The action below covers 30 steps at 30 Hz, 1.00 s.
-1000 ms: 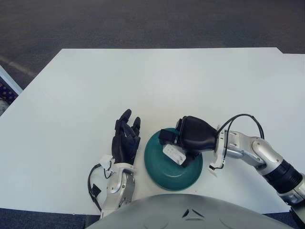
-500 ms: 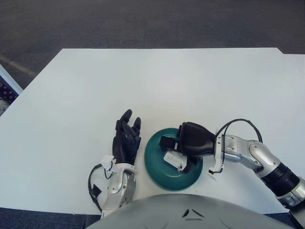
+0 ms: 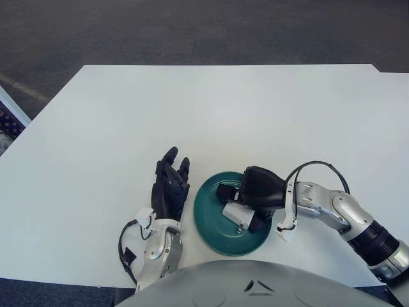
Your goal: Put the charger into the plate.
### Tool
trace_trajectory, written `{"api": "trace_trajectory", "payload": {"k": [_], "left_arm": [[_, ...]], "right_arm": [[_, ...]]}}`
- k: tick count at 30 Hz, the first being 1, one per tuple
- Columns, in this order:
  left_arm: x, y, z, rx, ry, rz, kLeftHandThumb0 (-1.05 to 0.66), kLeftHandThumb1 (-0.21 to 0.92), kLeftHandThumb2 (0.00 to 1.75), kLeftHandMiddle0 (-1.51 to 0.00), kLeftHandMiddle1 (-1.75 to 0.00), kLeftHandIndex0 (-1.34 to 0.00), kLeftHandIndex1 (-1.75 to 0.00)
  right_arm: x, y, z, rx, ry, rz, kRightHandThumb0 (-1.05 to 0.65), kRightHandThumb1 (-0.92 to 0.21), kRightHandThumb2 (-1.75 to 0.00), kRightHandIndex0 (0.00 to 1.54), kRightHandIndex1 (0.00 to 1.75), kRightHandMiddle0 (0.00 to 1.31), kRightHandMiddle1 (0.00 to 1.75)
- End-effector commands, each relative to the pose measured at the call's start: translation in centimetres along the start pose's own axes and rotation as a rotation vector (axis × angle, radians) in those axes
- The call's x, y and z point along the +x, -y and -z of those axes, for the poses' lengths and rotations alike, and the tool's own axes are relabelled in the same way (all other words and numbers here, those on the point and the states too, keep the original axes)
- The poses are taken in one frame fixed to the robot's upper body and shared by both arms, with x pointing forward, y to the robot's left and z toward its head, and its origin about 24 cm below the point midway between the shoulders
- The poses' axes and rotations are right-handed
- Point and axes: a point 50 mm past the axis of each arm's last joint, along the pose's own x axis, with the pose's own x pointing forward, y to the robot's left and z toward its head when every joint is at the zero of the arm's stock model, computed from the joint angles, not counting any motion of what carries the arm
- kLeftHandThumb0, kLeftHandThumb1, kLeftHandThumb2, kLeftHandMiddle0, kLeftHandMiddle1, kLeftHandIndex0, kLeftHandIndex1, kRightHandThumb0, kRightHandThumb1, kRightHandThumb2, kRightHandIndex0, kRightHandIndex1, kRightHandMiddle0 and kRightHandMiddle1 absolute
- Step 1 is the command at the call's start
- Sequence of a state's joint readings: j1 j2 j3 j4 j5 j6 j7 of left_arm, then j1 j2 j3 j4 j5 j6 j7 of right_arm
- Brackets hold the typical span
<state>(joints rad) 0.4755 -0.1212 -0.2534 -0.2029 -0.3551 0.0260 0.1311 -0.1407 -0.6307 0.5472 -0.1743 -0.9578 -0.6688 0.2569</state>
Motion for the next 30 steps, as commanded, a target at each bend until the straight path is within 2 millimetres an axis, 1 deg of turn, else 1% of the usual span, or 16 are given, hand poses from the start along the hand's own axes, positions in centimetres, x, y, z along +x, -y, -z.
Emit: {"api": "trace_trajectory", "payload": {"k": [1, 4, 6, 7, 9, 10, 11, 12, 13, 15, 16, 18, 19, 22, 28, 30], "left_arm": [[0.2, 1.1, 0.4, -0.096, -0.009, 0.017, -0.81, 0.92, 0.93, -0.42, -0.02, 0.0, -0.82], [0.1, 1.3, 0.4, -0.148, 0.001, 0.026, -0.84, 0.92, 0.92, -0.41, -0.01, 0.0, -0.81], [0.2, 1.2, 0.4, -0.177, 0.01, 0.02, -0.85, 0.92, 0.92, -0.4, -0.01, 0.0, -0.79], [0.3, 1.2, 0.3, -0.186, 0.015, 0.016, -0.86, 0.92, 0.92, -0.4, -0.01, 0.0, -0.78], [0.4, 1.1, 0.3, -0.187, 0.021, 0.007, -0.86, 0.92, 0.92, -0.39, -0.01, 0.0, -0.77], [0.5, 1.1, 0.3, -0.177, 0.028, -0.003, -0.87, 0.92, 0.92, -0.39, -0.01, 0.0, -0.76], [0.5, 1.0, 0.4, -0.17, 0.033, -0.01, -0.87, 0.92, 0.92, -0.39, 0.0, 0.0, -0.76], [0.5, 1.0, 0.4, -0.142, 0.044, -0.023, -0.87, 0.92, 0.92, -0.39, 0.0, 0.0, -0.75], [0.5, 1.0, 0.4, -0.123, 0.053, -0.032, -0.87, 0.92, 0.93, -0.39, 0.0, 0.0, -0.75], [0.5, 0.9, 0.5, -0.079, 0.068, -0.048, -0.86, 0.92, 0.94, -0.39, 0.0, 0.0, -0.72], [0.4, 0.9, 0.8, -0.044, 0.069, -0.059, -0.86, 0.92, 0.95, -0.38, 0.0, 0.0, -0.72], [0.3, 0.9, 1.2, 0.003, 0.07, -0.071, -0.87, 0.92, 0.97, -0.37, 0.0, 0.0, -0.7], [0.3, 0.9, 1.2, 0.016, 0.072, -0.074, -0.87, 0.92, 0.97, -0.36, 0.0, 0.0, -0.68], [0.6, 0.5, 1.7, 0.037, 0.066, -0.077, -0.87, 0.92, 0.98, -0.33, 0.0, 0.0, -0.65], [1.0, 0.2, 2.0, 0.023, 0.069, -0.042, -0.89, 0.92, 0.98, -0.3, 0.0, 0.0, -0.6], [1.1, 0.2, 2.0, 0.007, 0.066, -0.015, -0.89, 0.92, 1.0, -0.27, -0.01, 0.0, -0.49]], "right_arm": [[0.2, -0.4, 0.2, 0.003, 0.004, -0.031, -0.57, -0.89, -0.7, 1.11, 1.75, 0.82, 1.75], [0.2, -0.8, 0.4, 0.014, -0.008, -0.033, -0.61, -0.91, -0.7, 0.93, 1.75, 0.65, 1.75], [-0.2, -0.9, 0.6, 0.029, -0.029, -0.032, -0.67, -0.92, -0.72, 0.79, 1.75, 0.47, 1.75], [-0.5, -0.9, 0.8, 0.036, -0.038, -0.031, -0.72, -0.92, -0.76, 0.53, 1.66, 0.31, 1.71], [-0.9, -0.8, 0.9, 0.044, -0.05, -0.03, -0.78, -0.92, -0.8, 0.3, 1.59, 0.16, 1.69], [-1.5, -0.5, 1.0, 0.047, -0.058, -0.034, -0.81, -0.92, -0.82, 0.21, 1.37, 0.1, 1.48], [-1.9, -0.3, 1.1, 0.05, -0.064, -0.036, -0.82, -0.92, -0.83, 0.19, 1.24, 0.08, 1.36], [-2.2, 0.0, 1.3, 0.063, -0.081, -0.057, -0.84, -0.92, -0.85, 0.17, 1.02, 0.05, 1.17], [-2.4, 0.2, 1.4, 0.073, -0.092, -0.072, -0.86, -0.92, -0.87, 0.14, 0.9, 0.04, 1.03], [-2.8, 0.7, 1.6, 0.108, -0.123, -0.109, -0.91, -0.92, -0.93, 0.11, 0.46, 0.02, 0.64], [-2.9, 0.9, 1.6, 0.144, -0.153, -0.114, -0.92, -0.92, -0.95, 0.11, 0.33, 0.01, 0.51], [-3.2, 1.1, 1.5, 0.195, -0.193, -0.114, -0.97, -0.92, -0.98, 0.06, 0.18, 0.0, 0.3], [-3.3, 1.3, 1.5, 0.21, -0.204, -0.112, -0.99, -0.92, -1.0, 0.04, 0.11, 0.0, 0.2], [-3.8, 2.2, 1.1, 0.254, -0.236, -0.066, -1.03, -0.92, -1.01, 0.01, 0.04, 0.0, 0.07], [-3.6, 2.7, 0.6, 0.283, -0.257, 0.005, -1.05, -0.92, -1.0, 0.0, 0.0, 0.0, 0.01], [-3.4, 2.8, 0.4, 0.291, -0.254, 0.044, -1.05, -0.92, -0.99, 0.0, 0.0, 0.0, 0.0]]}}
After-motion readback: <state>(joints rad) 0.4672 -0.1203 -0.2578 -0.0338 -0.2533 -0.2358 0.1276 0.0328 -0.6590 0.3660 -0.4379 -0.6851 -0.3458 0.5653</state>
